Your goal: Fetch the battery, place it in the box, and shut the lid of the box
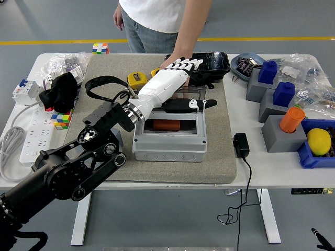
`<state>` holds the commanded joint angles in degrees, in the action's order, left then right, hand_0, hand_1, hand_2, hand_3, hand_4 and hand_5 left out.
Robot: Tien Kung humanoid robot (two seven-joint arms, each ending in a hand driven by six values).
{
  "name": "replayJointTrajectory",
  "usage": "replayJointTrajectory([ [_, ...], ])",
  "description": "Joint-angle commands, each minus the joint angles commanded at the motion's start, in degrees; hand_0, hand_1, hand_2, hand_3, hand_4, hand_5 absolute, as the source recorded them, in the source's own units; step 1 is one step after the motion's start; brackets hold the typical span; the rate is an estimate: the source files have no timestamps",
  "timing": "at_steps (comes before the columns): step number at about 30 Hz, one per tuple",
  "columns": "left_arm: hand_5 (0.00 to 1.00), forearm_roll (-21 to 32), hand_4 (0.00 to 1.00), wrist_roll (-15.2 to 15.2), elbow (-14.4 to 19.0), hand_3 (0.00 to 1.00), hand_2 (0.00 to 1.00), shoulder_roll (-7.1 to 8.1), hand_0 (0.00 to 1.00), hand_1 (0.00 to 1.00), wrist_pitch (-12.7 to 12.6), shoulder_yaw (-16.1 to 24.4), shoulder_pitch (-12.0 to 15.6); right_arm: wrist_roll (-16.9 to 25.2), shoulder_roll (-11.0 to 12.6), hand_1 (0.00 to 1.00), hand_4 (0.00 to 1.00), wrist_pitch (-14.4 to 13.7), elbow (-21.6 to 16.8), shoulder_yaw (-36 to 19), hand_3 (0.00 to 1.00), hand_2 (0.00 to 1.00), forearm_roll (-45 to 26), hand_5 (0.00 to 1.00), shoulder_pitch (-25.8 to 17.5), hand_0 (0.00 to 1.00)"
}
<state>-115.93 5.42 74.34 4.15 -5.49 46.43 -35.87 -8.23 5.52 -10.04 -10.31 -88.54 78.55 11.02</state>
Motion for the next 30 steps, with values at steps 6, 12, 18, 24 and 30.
replayJointTrajectory([
  [6, 0.998, -4.4, 0.998, 6.6, -0.8, 0.998, 0.998, 0.58, 0.998, 0.998, 8.2, 1.3, -0.2, 0.0, 0.0, 0.719, 0.927, 0.0, 0.0, 0.2, 0.722, 0.739, -0.1, 0.816, 0.0, 0.774],
  [12, 0.998, -4.4, 0.998, 6.6, -0.1, 0.998, 0.998, 0.83, 0.998, 0.998, 7.2, 1.5, -0.2, -0.1, 0.0, 0.719, 0.928, 0.1, 0.0, 0.0, 0.722, 0.74, 0.2, 0.815, -0.2, 0.774],
  [18, 0.998, -4.7, 0.998, 7.6, 0.4, 0.98, 0.998, 1.01, 0.998, 0.998, 7.7, 1.2, -0.3, 0.0, 0.0, 0.719, 0.928, 0.0, 0.0, 0.1, 0.723, 0.74, 0.0, 0.815, 0.1, 0.774],
  [24, 0.998, -5.9, 0.998, 10.3, 0.3, 0.845, 0.983, 1.21, 0.998, 0.998, 8.4, 1.9, -0.8, -0.1, 0.1, 0.719, 0.928, 0.0, 0.0, 0.1, 0.722, 0.74, -0.1, 0.816, 0.3, 0.775],
  [30, 0.998, -6.5, 0.998, 10.6, 0.3, 0.824, 0.927, 1.59, 0.998, 0.998, 8.9, 3.3, -1.2, -0.1, 0.0, 0.719, 0.928, 0.0, 0.0, 0.2, 0.722, 0.74, -0.1, 0.817, 0.2, 0.774],
])
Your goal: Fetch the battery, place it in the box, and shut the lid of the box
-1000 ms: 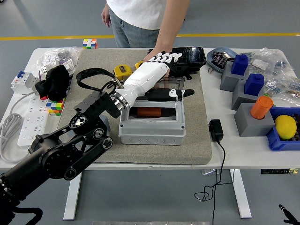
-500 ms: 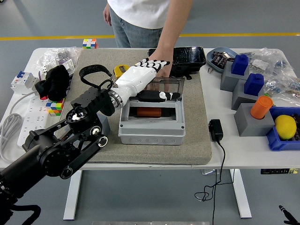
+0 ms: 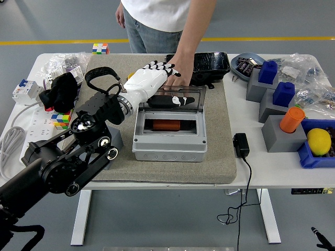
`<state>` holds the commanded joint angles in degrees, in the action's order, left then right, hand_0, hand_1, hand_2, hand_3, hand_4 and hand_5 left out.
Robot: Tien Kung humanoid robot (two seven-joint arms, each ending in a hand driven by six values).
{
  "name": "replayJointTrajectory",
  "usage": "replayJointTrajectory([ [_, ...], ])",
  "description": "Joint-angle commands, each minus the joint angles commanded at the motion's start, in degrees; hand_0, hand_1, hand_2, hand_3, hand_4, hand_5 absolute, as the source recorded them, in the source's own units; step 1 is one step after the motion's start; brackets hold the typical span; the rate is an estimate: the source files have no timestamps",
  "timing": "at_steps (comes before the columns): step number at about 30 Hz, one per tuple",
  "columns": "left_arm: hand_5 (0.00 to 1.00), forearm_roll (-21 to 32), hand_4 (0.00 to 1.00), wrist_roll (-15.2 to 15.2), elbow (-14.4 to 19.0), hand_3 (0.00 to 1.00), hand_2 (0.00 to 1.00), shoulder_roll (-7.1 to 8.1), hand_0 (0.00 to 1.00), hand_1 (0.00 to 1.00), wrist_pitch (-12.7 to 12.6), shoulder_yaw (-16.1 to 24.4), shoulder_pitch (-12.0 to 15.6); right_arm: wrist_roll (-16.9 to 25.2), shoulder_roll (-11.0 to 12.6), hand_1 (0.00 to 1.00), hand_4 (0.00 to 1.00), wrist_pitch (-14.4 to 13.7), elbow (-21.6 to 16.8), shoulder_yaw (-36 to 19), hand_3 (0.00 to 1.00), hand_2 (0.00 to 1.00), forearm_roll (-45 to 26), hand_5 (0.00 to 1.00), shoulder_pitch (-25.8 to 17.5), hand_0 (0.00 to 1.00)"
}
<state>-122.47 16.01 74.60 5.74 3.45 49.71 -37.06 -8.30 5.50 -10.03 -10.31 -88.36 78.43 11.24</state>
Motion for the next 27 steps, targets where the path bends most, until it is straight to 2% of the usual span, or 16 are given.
replayJointTrajectory([
  [2, 0.998, 0.3, 0.998, 0.0, 0.0, 0.824, 0.927, 0.13, 0.998, 0.998, 0.2, 0.3, -0.1, 0.0, 0.0, 0.719, 0.928, 0.0, 0.0, 0.0, 0.722, 0.74, -0.1, 0.817, 0.0, 0.774],
  [3, 0.998, -0.1, 0.998, -0.1, 0.1, 0.768, 0.833, 0.26, 0.998, 0.959, 0.1, 0.5, -0.1, 0.0, 0.0, 0.719, 0.928, 0.0, 0.0, 0.1, 0.723, 0.74, -0.1, 0.817, 0.0, 0.774],
  [8, 0.998, -0.2, 0.998, 0.0, 0.6, 0.768, 0.833, 0.76, 0.998, 0.959, 0.6, 0.9, 0.0, -0.1, 0.1, 0.719, 0.928, 0.0, 0.0, -0.1, 0.723, 0.74, 0.0, 0.817, 0.1, 0.774],
  [9, 0.998, -0.1, 0.998, 0.0, 0.7, 0.702, 0.808, 0.86, 0.998, 0.943, 0.8, 0.8, 0.0, -0.1, 0.1, 0.719, 0.929, -0.1, 0.0, -0.1, 0.723, 0.74, 0.0, 0.817, 0.1, 0.774],
  [13, 0.998, 0.2, 0.998, 0.1, 0.8, 0.702, 0.808, 1.15, 0.998, 0.943, 1.7, 0.3, 0.4, 0.0, 0.1, 0.719, 0.929, -0.1, 0.0, 0.0, 0.723, 0.74, -0.2, 0.817, 0.2, 0.774],
  [18, 0.998, 0.4, 0.998, 0.3, 0.5, 0.69, 0.821, 1.24, 0.998, 0.956, 1.7, -0.4, 0.4, 0.0, 0.0, 0.719, 0.928, -0.1, 0.0, 0.0, 0.723, 0.74, -0.3, 0.817, 0.3, 0.774],
  [27, 0.998, 1.2, 0.998, 0.6, 2.8, 0.692, 0.819, 2.17, 0.998, 0.958, 2.2, -1.3, 0.4, 0.0, 0.3, 0.718, 0.929, -0.1, 0.0, -0.3, 0.724, 0.74, 0.0, 0.817, 0.3, 0.775],
])
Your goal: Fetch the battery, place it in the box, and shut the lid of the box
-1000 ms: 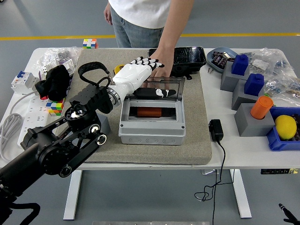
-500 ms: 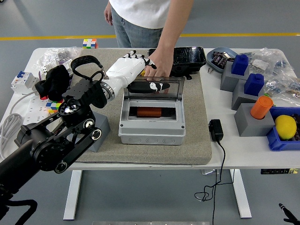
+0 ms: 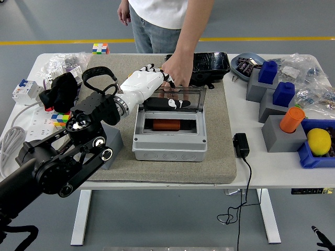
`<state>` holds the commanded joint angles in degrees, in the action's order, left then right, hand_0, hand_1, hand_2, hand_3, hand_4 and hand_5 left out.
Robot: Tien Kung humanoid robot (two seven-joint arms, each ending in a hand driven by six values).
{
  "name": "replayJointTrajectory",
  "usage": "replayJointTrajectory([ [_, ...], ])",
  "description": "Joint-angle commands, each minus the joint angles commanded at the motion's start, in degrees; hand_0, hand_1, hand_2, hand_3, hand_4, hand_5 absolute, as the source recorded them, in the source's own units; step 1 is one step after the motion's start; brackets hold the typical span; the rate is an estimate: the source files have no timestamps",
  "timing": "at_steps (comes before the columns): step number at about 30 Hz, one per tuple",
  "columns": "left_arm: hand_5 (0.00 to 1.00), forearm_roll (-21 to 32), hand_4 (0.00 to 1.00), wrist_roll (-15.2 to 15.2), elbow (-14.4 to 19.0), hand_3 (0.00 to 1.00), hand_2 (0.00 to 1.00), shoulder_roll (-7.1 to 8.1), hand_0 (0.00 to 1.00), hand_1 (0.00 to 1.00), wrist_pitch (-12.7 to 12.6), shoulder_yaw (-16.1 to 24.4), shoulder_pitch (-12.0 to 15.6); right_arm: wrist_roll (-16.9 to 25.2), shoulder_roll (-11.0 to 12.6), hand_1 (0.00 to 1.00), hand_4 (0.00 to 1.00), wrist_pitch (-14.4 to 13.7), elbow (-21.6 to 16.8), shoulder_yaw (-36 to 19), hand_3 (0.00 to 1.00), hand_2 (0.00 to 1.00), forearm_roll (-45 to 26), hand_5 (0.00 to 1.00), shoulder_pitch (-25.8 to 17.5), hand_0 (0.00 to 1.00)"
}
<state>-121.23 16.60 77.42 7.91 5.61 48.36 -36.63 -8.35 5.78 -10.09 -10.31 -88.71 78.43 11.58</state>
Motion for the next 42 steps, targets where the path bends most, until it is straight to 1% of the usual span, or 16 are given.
replayJointTrajectory([
  [5, 0.998, 1.2, 0.998, 0.8, 2.0, 0.692, 0.819, 1.25, 0.998, 0.958, 1.2, -2.1, 0.1, 0.1, 0.1, 0.718, 0.929, 0.0, 0.0, 0.0, 0.724, 0.74, 0.0, 0.817, 0.0, 0.775],
  [8, 0.998, 1.9, 0.998, 1.1, 2.9, 0.693, 0.822, 2.32, 0.998, 0.961, 1.7, -3.9, 0.2, 0.1, 0.1, 0.719, 0.929, 0.0, 0.0, -0.1, 0.725, 0.74, 0.0, 0.818, 0.1, 0.775],
  [16, 0.998, 2.8, 0.998, 1.2, 5.6, 0.694, 0.825, 4.4, 0.998, 0.963, 1.8, -7.0, 0.4, 0.1, 0.2, 0.719, 0.929, 0.0, 0.0, -0.3, 0.725, 0.739, 0.1, 0.818, 0.0, 0.774],
  [19, 0.998, 3.2, 0.998, 1.1, 6.6, 0.69, 0.826, 5.27, 0.998, 0.965, 1.9, -8.8, 0.3, 0.0, 0.2, 0.72, 0.929, 0.0, 0.0, -0.3, 0.725, 0.74, 0.1, 0.818, 0.0, 0.774],
  [22, 0.998, 3.5, 0.998, 1.0, 7.7, 0.69, 0.826, 5.83, 0.998, 0.965, 1.9, -10.0, 0.4, 0.0, 0.2, 0.72, 0.929, 0.0, 0.0, -0.2, 0.725, 0.74, 0.1, 0.818, -0.1, 0.774],
  [26, 0.998, 3.8, 0.998, 1.1, 8.6, 0.686, 0.826, 6.33, 0.998, 0.965, 2.1, -11.2, 0.3, 0.0, 0.2, 0.719, 0.929, 0.0, 0.0, -0.2, 0.724, 0.74, 0.1, 0.818, -0.1, 0.774],
  [29, 0.998, 4.2, 0.998, 1.2, 8.9, 0.686, 0.826, 6.62, 0.998, 0.965, 2.7, -12.3, 0.4, 0.0, 0.2, 0.719, 0.929, 0.0, 0.0, -0.2, 0.724, 0.74, 0.2, 0.818, -0.1, 0.774],
  [33, 0.998, 5.1, 0.998, 1.3, 8.6, 0.687, 0.827, 6.94, 0.998, 0.964, 3.4, -13.6, 0.5, 0.0, 0.2, 0.719, 0.929, -0.1, 0.0, -0.2, 0.725, 0.74, 0.1, 0.818, -0.1, 0.774],
  [36, 0.998, 5.4, 0.998, 1.5, 8.2, 0.695, 0.835, 6.97, 0.998, 0.964, 3.6, -13.7, 1.0, 0.0, 0.2, 0.719, 0.929, -0.1, 0.0, -0.2, 0.724, 0.74, 0.1, 0.817, -0.1, 0.774],
  [39, 0.998, 4.8, 0.998, 0.9, 8.2, 0.695, 0.835, 6.94, 0.998, 0.964, 2.9, -13.1, 1.2, 0.0, 0.2, 0.719, 0.929, -0.1, 0.0, -0.3, 0.724, 0.74, 0.2, 0.817, -0.1, 0.774],
  [42, 0.998, 3.2, 0.998, -1.0, 8.7, 0.694, 0.839, 6.48, 0.998, 0.964, 0.1, -10.7, 1.2, -0.1, 0.1, 0.72, 0.929, 0.0, 0.0, -0.6, 0.724, 0.74, 0.4, 0.817, -0.1, 0.774],
])
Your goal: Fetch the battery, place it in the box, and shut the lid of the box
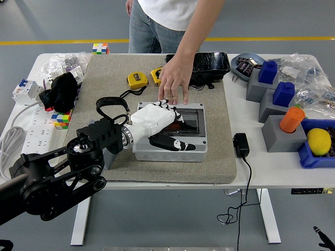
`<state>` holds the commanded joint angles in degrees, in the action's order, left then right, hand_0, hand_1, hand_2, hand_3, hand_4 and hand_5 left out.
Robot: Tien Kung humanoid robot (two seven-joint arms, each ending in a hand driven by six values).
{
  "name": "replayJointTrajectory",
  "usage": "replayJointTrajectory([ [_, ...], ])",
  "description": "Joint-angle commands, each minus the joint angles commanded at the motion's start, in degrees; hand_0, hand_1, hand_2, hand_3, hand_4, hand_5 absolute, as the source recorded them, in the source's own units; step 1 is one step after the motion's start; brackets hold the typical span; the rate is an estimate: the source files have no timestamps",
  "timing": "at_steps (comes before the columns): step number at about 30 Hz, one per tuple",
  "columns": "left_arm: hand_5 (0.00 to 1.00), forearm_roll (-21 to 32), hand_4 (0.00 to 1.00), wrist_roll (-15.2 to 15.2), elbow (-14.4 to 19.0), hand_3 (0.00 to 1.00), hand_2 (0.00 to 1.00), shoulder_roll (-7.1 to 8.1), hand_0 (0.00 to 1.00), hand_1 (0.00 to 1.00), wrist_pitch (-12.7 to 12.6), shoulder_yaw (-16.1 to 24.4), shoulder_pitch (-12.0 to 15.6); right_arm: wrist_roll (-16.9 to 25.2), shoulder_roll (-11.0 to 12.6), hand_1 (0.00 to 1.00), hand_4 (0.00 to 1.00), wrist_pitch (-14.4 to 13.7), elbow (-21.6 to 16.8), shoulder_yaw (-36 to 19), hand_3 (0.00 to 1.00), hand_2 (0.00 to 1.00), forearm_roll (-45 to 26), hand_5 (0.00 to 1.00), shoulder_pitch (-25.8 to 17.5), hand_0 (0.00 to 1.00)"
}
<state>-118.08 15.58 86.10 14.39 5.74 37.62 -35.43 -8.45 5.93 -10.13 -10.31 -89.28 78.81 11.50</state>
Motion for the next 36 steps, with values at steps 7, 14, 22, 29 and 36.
replayJointTrajectory([
  [7, 0.998, -1.9, 0.998, -3.6, 1.7, 0.701, 0.832, -2.43, 0.998, 0.947, -3.2, 9.3, 1.6, 0.1, -0.1, 0.718, 0.929, 0.0, 0.0, -0.1, 0.724, 0.74, -0.1, 0.818, 0.2, 0.774],
  [14, 0.998, 7.4, 0.998, -15.7, -0.1, 0.759, 0.85, -5.22, 0.998, 0.93, -9.6, 21.8, 4.7, 0.1, -0.4, 0.719, 0.93, 0.0, 0.0, -0.2, 0.724, 0.741, -0.2, 0.819, 0.1, 0.774],
  [22, 0.998, 25.8, 0.998, -25.1, -1.3, 0.846, 0.885, -4.05, 0.998, 0.96, -6.8, 30.9, 8.9, 0.2, -0.6, 0.719, 0.93, 0.0, 0.0, -0.4, 0.724, 0.741, -0.4, 0.819, 0.2, 0.774],
  [29, 0.998, 42.5, 0.998, -26.8, -3.7, 0.904, 0.932, -4.38, 0.998, 0.98, -3.5, 39.9, 12.4, 0.3, -0.7, 0.719, 0.93, 0.1, 0.0, -0.1, 0.724, 0.74, -0.8, 0.82, 0.3, 0.774],
  [36, 0.998, 59.6, 0.998, -26.1, -5.6, 0.925, 0.966, -4.6, 0.998, 0.998, 1.7, 45.4, 14.2, 0.1, -0.7, 0.719, 0.93, 0.2, 0.0, 0.1, 0.724, 0.74, -0.7, 0.82, 0.1, 0.774],
])
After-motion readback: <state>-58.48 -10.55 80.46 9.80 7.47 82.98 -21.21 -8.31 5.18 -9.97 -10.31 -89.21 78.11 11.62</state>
